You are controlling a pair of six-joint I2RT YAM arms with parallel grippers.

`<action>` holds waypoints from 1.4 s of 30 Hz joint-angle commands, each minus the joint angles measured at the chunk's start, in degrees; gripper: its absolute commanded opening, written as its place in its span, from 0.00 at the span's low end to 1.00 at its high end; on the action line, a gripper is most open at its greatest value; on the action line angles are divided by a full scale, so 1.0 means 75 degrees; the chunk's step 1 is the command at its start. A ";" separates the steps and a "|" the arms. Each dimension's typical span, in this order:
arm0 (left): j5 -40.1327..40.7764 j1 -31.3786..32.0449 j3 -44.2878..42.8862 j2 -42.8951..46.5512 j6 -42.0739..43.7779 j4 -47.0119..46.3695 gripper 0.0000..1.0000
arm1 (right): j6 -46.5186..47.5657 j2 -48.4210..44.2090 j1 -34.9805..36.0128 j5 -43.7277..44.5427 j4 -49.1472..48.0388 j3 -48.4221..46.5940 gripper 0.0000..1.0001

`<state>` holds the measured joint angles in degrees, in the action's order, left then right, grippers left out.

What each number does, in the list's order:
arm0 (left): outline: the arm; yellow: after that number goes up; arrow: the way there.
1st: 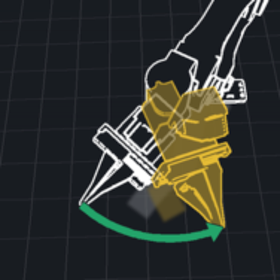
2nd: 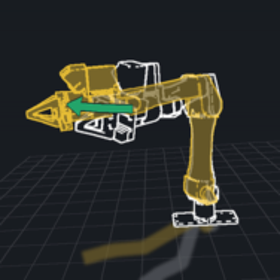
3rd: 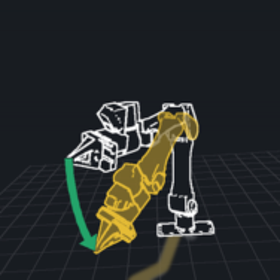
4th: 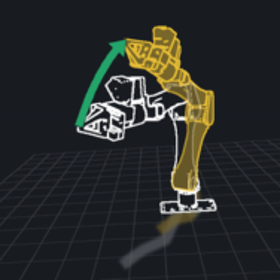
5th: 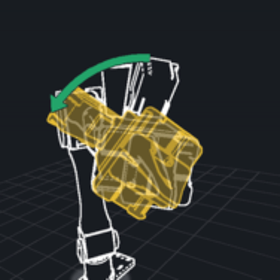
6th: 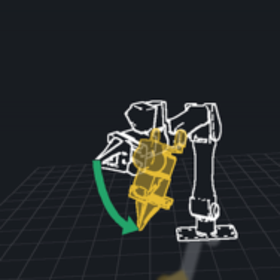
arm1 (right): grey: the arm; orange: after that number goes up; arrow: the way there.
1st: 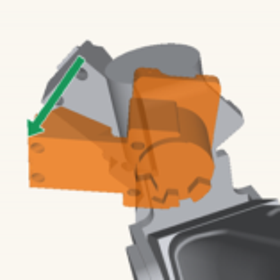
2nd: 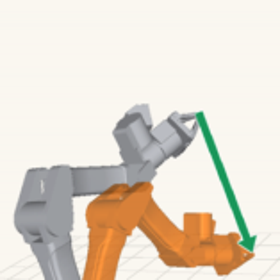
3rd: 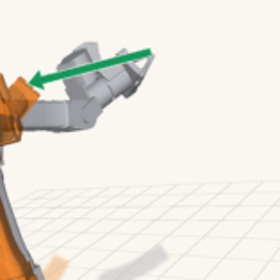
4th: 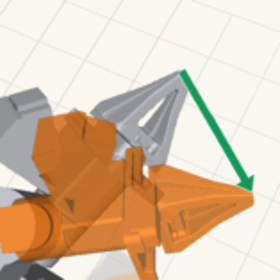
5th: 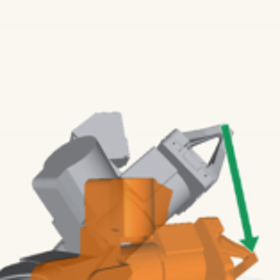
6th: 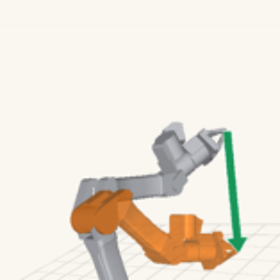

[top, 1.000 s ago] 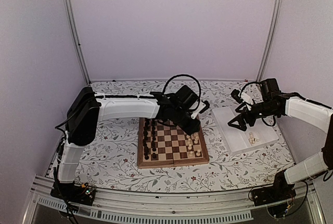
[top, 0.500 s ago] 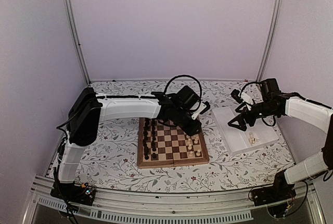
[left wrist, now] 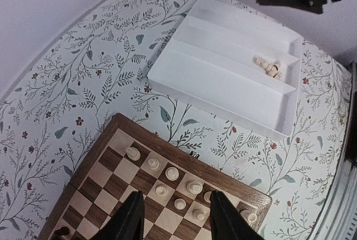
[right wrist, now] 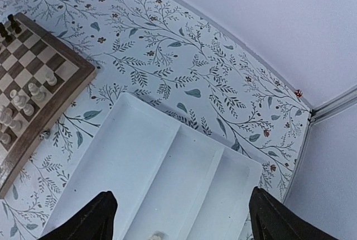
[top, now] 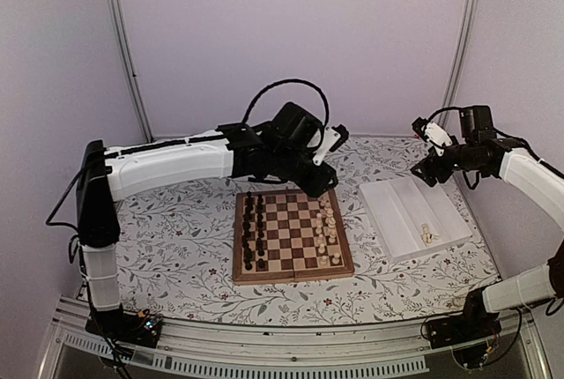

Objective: Set up the chess pieces on the board
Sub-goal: Place the chess piece on the chessboard, then pick up the chess piece from the storage box.

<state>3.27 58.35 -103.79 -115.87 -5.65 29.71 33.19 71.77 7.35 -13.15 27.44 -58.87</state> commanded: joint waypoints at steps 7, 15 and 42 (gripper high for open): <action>-0.0064 -0.0073 0.1227 0.0970 0.0105 -0.1419 0.44 | -0.0173 0.1191 -0.0476 0.0698 0.1712 0.0743 0.40; -0.0361 -0.0182 0.1288 0.0678 0.0085 -0.1551 0.44 | -0.0412 0.2083 -0.0505 0.1122 0.1705 0.1231 0.29; -0.1340 -0.0280 0.0937 0.0226 -0.0406 -0.2166 0.45 | 0.0078 0.1489 -0.0533 0.0519 0.1552 0.0928 0.00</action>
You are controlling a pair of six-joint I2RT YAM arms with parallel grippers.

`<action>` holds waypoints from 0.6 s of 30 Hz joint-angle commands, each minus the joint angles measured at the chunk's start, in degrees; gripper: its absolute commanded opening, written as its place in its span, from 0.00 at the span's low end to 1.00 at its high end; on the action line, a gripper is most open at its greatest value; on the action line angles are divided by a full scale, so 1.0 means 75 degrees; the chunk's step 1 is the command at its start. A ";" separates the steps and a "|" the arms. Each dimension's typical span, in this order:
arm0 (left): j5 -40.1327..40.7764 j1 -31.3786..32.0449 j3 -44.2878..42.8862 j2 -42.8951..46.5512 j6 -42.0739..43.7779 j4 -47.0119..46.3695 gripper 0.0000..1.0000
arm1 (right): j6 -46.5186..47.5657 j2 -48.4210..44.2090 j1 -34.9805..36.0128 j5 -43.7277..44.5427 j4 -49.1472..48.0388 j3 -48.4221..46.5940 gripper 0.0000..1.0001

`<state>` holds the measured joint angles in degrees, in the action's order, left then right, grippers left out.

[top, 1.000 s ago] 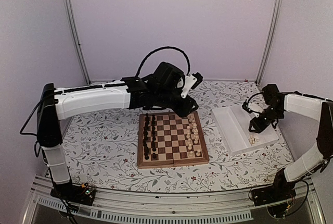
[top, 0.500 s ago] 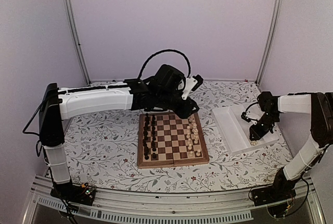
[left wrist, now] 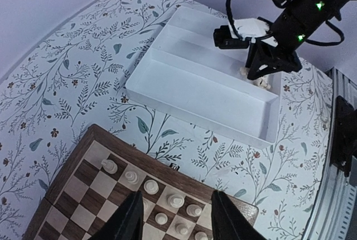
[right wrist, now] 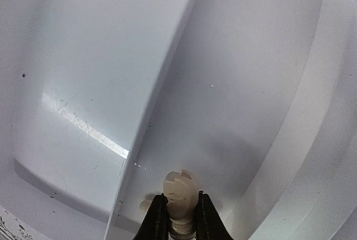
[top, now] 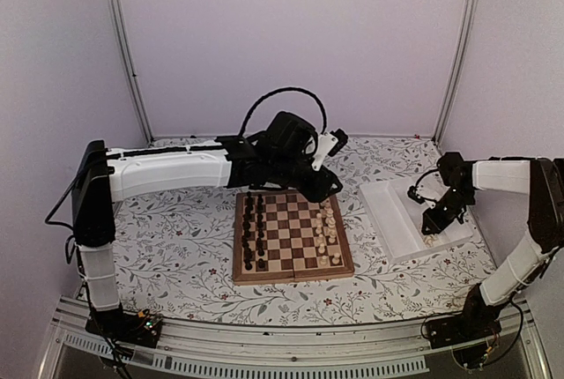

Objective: Set up the chess pieces on the board
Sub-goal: Pick up the chess piece from the storage box.

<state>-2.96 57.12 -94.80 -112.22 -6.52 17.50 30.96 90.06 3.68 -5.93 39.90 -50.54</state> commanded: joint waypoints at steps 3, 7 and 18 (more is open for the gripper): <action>-0.0976 -0.0136 -0.0385 -0.0452 -0.0675 -0.1014 0.45 | 0.0612 -0.1632 -0.0048 -0.0984 -0.0180 -0.0094 0.00; -0.1668 -0.0137 -0.0563 -0.0802 -0.1262 -0.1703 0.46 | 0.0815 -0.2314 -0.0047 -0.1702 -0.0313 0.0159 0.00; -0.3392 -0.0119 -0.0876 -0.1909 -0.3186 -0.4229 0.47 | 0.1819 -0.3540 -0.0015 -0.4223 0.0476 -0.0001 0.02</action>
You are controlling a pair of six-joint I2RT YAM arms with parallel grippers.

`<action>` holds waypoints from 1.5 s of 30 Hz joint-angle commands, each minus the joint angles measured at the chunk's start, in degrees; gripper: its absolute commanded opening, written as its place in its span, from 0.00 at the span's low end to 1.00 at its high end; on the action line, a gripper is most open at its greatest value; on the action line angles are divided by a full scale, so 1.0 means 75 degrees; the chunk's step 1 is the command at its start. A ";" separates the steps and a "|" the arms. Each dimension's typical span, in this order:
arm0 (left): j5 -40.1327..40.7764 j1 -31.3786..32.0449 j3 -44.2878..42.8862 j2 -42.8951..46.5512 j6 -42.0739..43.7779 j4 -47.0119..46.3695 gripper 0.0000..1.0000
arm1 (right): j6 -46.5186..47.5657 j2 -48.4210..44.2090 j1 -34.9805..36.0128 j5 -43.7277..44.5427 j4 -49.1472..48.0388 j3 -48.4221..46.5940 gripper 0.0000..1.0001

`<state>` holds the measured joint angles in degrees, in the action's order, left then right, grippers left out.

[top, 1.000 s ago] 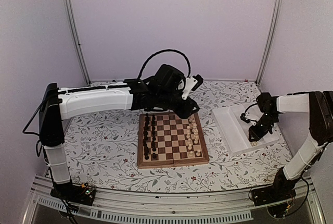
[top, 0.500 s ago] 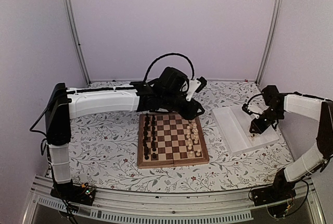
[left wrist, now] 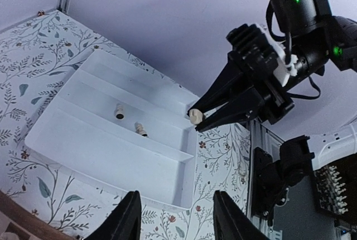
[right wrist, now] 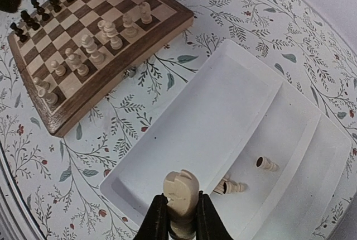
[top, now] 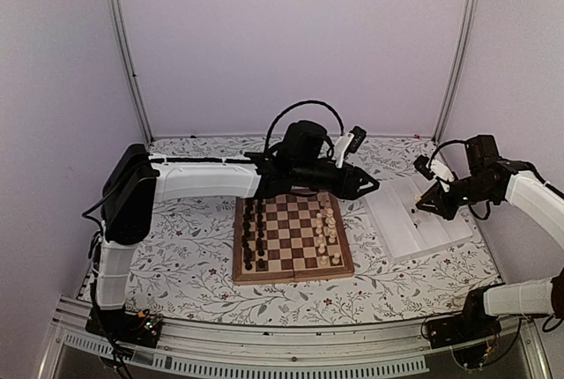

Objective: Set up the chess pieces on the board
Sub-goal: Pick up the chess piece from the storage box.

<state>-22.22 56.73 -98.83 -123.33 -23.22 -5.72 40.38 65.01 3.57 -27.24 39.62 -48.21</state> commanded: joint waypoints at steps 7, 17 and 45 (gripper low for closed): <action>-0.1267 -0.0022 -0.1006 -0.1057 -0.1614 -0.1368 0.47 | 0.0808 -0.0193 0.0618 -0.1314 0.0743 -0.0913 0.03; -0.1619 0.0135 -0.1592 -0.1486 -0.1710 -0.1177 0.47 | 0.0661 0.0288 0.1295 -0.0888 0.0588 -0.1267 0.03; -0.2045 0.0113 -0.1563 -0.1663 -0.2157 -0.1336 0.00 | -0.0099 0.0286 0.1750 -0.0225 0.0178 -0.1386 0.34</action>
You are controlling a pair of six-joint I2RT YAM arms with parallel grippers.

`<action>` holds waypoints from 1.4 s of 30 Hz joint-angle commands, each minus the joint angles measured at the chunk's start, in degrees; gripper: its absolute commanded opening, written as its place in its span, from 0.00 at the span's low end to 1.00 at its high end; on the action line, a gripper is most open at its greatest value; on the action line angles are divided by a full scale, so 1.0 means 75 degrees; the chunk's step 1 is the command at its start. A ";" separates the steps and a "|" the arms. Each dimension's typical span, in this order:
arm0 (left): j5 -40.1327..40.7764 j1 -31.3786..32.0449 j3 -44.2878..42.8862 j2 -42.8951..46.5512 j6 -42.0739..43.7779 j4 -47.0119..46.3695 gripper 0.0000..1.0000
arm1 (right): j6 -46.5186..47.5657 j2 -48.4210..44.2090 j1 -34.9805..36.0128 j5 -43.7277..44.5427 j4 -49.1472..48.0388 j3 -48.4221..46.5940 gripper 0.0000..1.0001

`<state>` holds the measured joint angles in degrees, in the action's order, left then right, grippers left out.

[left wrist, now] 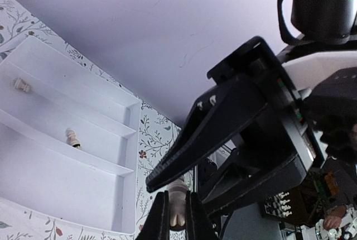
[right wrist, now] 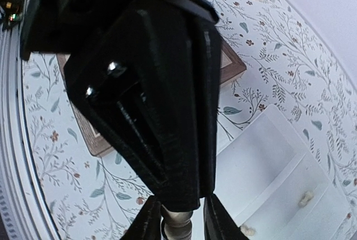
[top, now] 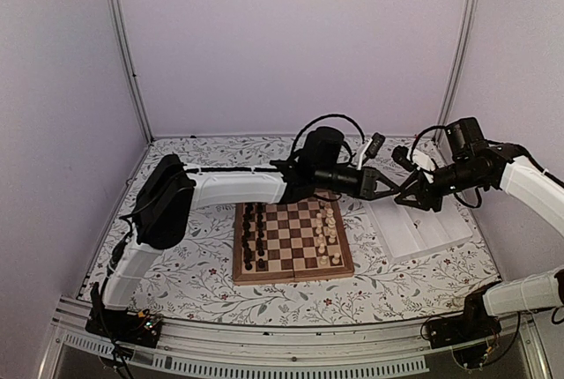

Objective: Set up the chess pieces on the board
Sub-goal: Pick up the chess piece from the storage box.

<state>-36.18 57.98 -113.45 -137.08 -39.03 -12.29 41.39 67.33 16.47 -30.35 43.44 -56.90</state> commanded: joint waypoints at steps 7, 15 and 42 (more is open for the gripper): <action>-0.0091 -0.0262 0.0932 0.0636 -0.0099 -0.0802 0.00 | -0.0254 -0.0262 -0.0003 0.0670 -0.0218 0.0218 0.49; -0.0040 -0.0289 0.1115 0.0784 -0.0164 -0.0975 0.00 | -0.0127 -0.0050 -0.0020 0.0603 0.0253 0.0410 0.49; 0.0061 -0.0450 0.1334 0.1095 0.0145 -0.0740 0.00 | -0.0030 0.0171 -0.0066 0.0246 0.0254 0.0334 0.04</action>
<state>-36.62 56.23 -104.09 -132.75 -40.23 -18.63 41.21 69.12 16.45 -28.40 46.13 -54.70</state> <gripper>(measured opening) 0.080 0.099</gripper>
